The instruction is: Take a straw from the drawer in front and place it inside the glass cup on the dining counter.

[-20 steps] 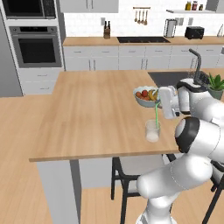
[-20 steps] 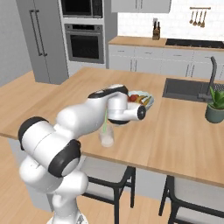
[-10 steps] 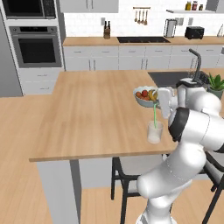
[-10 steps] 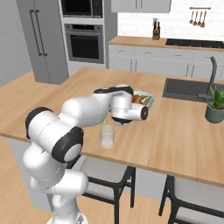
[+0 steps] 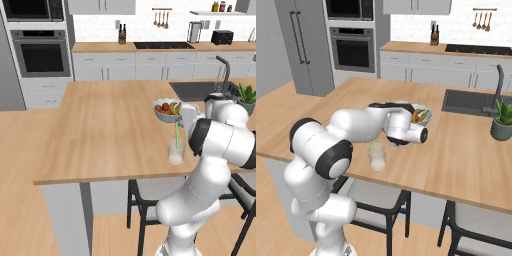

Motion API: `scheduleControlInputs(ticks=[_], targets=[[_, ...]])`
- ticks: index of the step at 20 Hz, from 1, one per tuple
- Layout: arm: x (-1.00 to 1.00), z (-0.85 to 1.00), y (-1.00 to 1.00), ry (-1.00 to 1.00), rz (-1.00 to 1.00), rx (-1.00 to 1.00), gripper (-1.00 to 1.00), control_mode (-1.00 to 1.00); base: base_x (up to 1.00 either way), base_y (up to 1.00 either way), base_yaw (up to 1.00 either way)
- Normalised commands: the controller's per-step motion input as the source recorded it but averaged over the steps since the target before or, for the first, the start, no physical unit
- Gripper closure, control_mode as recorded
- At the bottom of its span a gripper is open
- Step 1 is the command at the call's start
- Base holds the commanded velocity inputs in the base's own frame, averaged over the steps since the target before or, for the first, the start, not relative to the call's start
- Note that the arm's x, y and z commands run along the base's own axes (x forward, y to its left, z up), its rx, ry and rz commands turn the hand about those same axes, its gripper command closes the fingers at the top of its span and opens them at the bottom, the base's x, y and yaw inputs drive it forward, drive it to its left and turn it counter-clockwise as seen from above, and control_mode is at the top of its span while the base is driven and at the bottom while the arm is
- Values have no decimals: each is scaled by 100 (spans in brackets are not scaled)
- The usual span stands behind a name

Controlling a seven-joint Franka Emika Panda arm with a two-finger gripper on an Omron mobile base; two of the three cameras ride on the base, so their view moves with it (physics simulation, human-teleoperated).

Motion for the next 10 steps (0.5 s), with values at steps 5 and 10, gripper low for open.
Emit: scheduleControlInputs(ticks=[5,10], targets=[[1,7,-5,-16,8,1,100,-100,0,0,0],[23,20,-11,-11,5,3,100,-100,0,0,0]])
